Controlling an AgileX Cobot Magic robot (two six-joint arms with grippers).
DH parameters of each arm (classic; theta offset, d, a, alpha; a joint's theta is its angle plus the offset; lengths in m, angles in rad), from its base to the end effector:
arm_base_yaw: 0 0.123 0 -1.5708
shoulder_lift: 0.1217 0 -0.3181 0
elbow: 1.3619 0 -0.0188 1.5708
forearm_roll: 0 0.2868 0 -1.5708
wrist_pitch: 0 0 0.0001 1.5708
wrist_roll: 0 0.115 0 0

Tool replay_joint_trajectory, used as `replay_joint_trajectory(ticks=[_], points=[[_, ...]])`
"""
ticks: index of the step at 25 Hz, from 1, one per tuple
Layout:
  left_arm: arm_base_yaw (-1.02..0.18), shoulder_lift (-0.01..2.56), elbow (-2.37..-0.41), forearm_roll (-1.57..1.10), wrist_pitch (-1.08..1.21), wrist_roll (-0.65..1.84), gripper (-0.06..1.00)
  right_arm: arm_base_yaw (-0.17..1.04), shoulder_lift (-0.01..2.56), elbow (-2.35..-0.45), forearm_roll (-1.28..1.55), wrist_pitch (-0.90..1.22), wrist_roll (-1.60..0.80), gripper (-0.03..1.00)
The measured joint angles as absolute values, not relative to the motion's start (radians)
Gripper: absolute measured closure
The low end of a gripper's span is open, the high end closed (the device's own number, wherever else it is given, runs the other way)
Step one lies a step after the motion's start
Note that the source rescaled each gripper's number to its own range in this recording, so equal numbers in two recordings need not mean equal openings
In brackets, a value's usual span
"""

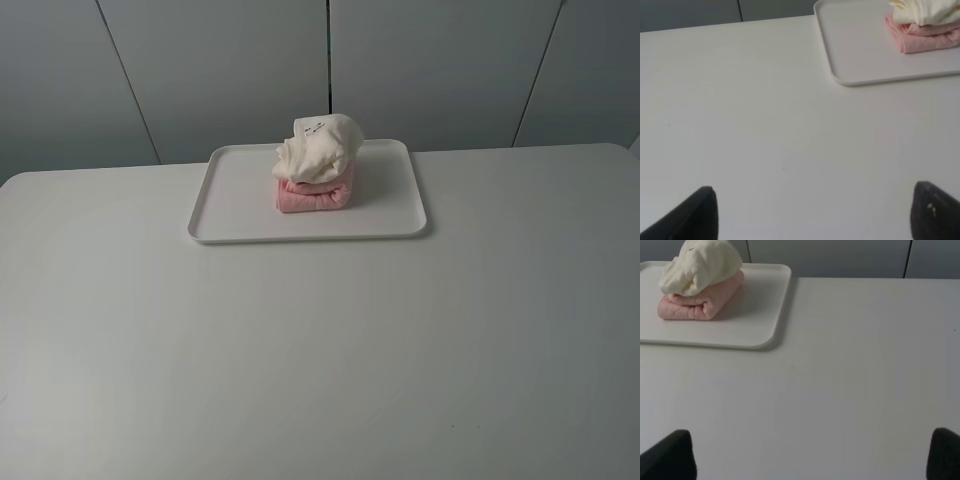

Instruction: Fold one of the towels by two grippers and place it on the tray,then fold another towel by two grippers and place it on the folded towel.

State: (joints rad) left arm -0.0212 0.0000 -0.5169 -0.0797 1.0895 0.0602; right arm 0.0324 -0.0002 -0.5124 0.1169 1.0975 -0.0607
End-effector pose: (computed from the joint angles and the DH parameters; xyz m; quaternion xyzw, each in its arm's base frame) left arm 0.0109 -0.0084 0.2865 0.0373 0.8548 -0.0297 0.5167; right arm 0.0106 0.0123 0.2846 -0.0436 0.8569 0.0511 0.5111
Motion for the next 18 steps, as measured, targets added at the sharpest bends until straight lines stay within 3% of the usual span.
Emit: replay_joint_trajectory(ticks=[18], points=[[-0.021, 0.0, -0.517, -0.098, 1.089, 0.06, -0.05, 0.032, 0.0, -0.512, 0.117, 1.097, -0.061, -0.03]])
